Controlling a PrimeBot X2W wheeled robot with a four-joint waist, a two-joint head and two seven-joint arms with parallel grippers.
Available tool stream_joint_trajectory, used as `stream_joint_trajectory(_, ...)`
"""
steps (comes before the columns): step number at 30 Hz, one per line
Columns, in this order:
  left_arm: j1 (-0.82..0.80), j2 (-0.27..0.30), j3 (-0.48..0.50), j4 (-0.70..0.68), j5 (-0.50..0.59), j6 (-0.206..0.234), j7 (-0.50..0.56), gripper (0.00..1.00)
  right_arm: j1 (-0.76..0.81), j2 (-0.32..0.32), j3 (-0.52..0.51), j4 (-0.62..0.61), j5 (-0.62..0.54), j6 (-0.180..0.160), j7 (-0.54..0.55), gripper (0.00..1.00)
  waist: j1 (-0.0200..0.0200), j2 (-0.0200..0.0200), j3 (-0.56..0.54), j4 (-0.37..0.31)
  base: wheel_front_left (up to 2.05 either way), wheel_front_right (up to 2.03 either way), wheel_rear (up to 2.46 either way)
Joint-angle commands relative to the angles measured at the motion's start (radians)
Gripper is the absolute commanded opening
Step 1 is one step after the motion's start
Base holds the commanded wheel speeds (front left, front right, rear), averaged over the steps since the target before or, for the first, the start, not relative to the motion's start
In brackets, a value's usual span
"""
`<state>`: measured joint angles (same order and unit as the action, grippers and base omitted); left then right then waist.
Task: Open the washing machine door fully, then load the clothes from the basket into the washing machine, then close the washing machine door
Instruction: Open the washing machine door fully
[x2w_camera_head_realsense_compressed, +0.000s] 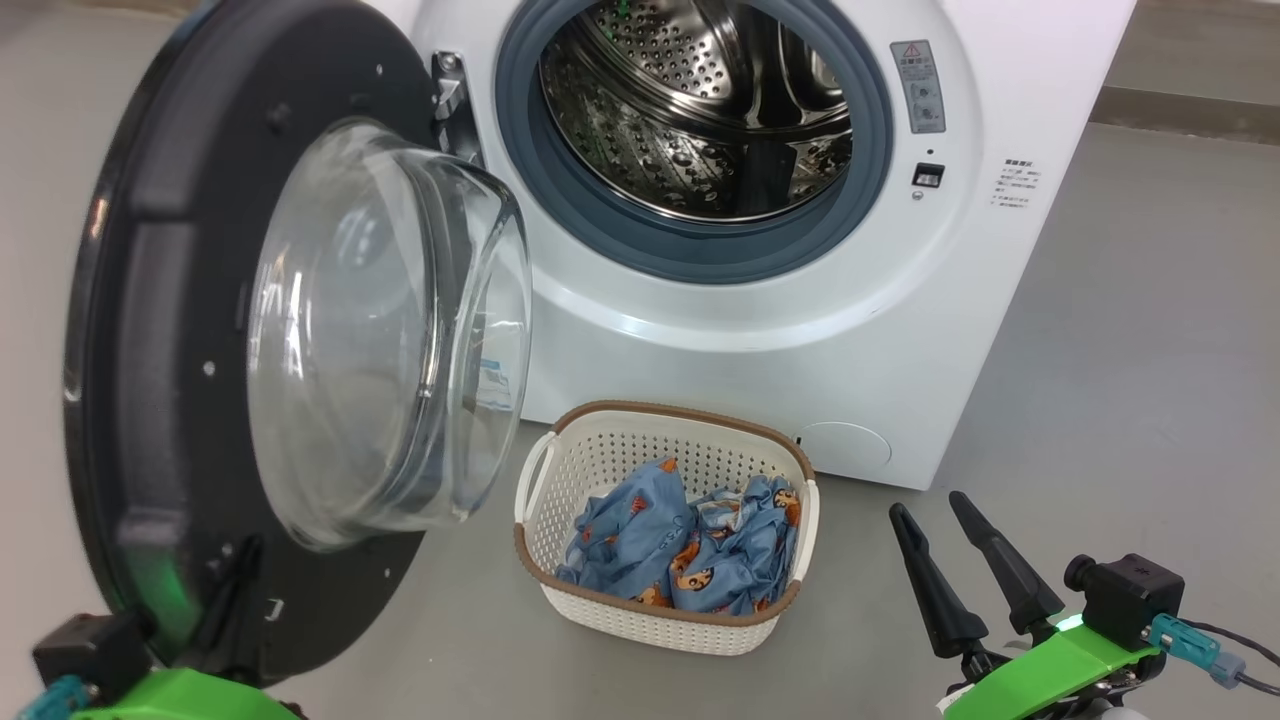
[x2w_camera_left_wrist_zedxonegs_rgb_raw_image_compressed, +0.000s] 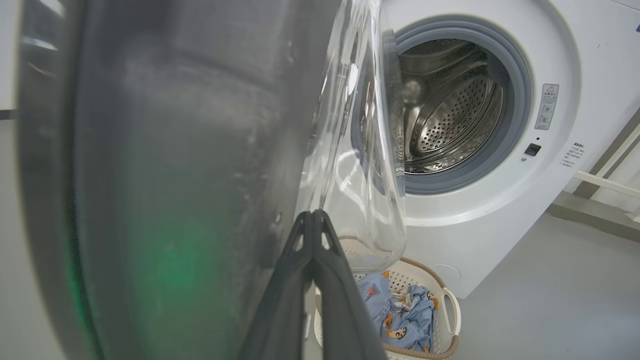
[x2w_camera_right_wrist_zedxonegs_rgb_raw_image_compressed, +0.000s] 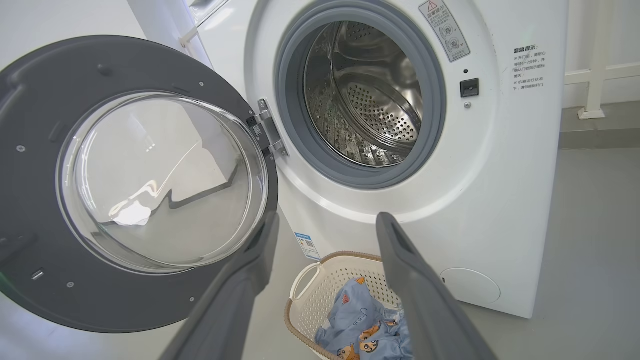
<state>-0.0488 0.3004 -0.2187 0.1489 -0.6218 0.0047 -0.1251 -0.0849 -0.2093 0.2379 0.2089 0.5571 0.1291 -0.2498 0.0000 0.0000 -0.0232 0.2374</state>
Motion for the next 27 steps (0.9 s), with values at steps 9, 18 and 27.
stream_joint_trajectory(9,-0.138,0.105,0.088,0.115,-0.039,0.000,0.057,0.00,-0.018,0.004,0.001,-0.029,-0.002,0.002,-0.012,1.00,0.0000,0.0000,0.024,0.026,0.00,0.00,0.00)
stream_joint_trajectory(18,-0.245,0.146,0.097,0.242,-0.040,-0.016,0.078,0.00,-0.027,0.011,-0.006,-0.032,-0.009,0.002,-0.012,1.00,0.0000,0.0000,0.057,0.047,0.00,0.00,0.00)
stream_joint_trajectory(27,-0.380,0.173,0.096,0.433,-0.028,-0.031,0.063,0.00,-0.041,0.021,-0.008,-0.033,-0.015,0.002,-0.012,1.00,0.0000,0.0000,0.084,0.072,0.00,0.00,0.00)
